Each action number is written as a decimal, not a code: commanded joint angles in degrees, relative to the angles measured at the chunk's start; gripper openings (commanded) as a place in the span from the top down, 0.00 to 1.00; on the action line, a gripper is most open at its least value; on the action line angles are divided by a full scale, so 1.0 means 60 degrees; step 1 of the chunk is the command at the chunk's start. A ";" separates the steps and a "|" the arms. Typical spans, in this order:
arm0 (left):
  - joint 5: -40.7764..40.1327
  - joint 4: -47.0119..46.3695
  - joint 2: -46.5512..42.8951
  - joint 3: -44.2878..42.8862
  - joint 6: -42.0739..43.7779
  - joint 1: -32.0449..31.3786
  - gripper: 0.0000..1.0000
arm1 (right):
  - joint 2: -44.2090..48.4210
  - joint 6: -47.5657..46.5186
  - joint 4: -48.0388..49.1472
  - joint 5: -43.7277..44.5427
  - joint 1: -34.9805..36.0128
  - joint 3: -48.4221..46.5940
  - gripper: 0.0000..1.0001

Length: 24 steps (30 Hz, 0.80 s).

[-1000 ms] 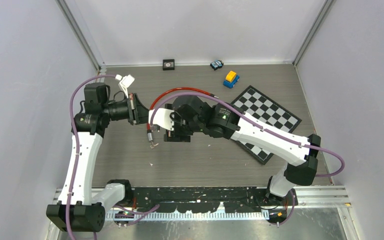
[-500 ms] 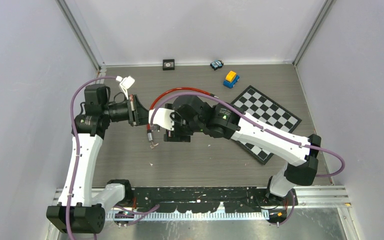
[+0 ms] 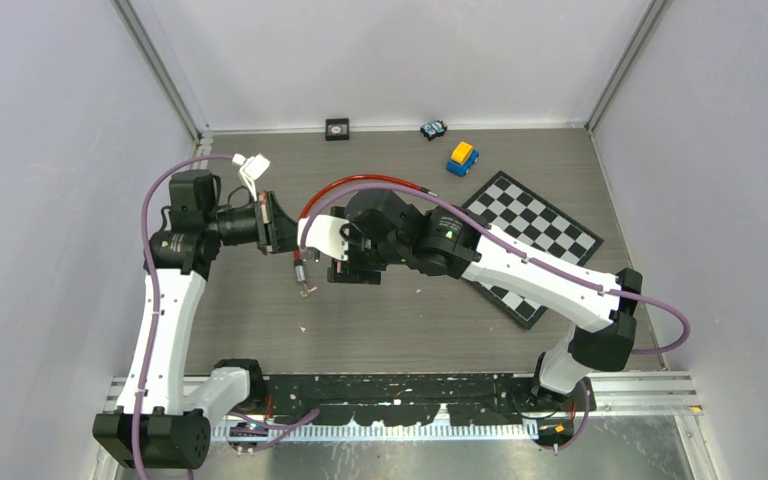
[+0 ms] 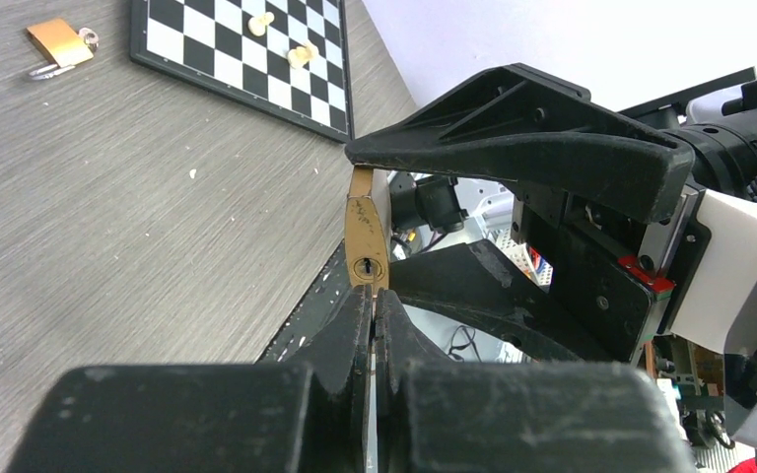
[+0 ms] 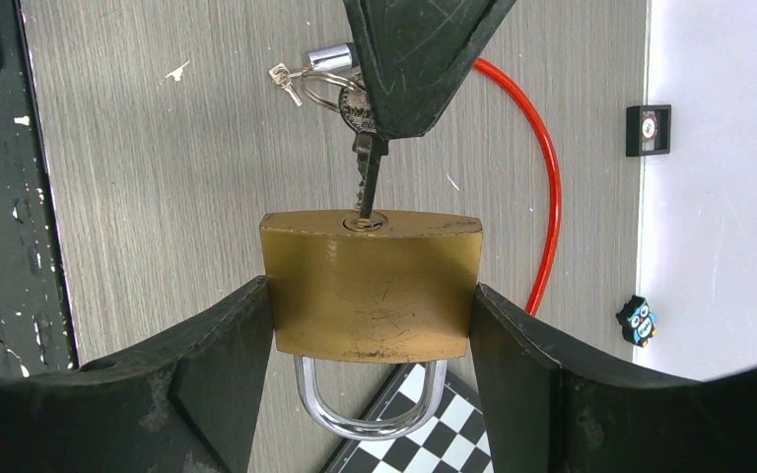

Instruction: Unlock with the key

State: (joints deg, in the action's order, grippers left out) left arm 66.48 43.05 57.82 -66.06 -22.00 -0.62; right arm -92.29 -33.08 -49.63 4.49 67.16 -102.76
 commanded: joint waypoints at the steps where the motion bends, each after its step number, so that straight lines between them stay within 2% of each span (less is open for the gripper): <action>1: 0.0300 -0.0395 -0.0167 0.0089 0.0081 0.0060 1.00 | 0.0627 0.0077 0.1077 0.0197 0.0057 -0.0669 0.99; 24: 0.0465 -0.1176 -0.0224 0.0317 -0.0536 0.0060 1.00 | 0.0581 0.0193 0.0874 -0.0144 0.0057 -0.0734 0.99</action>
State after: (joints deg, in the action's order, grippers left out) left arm 67.40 39.20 57.80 -64.27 -24.01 -0.62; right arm -92.29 -32.40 -49.76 4.47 67.16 -102.98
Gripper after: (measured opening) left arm 0.010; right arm 0.721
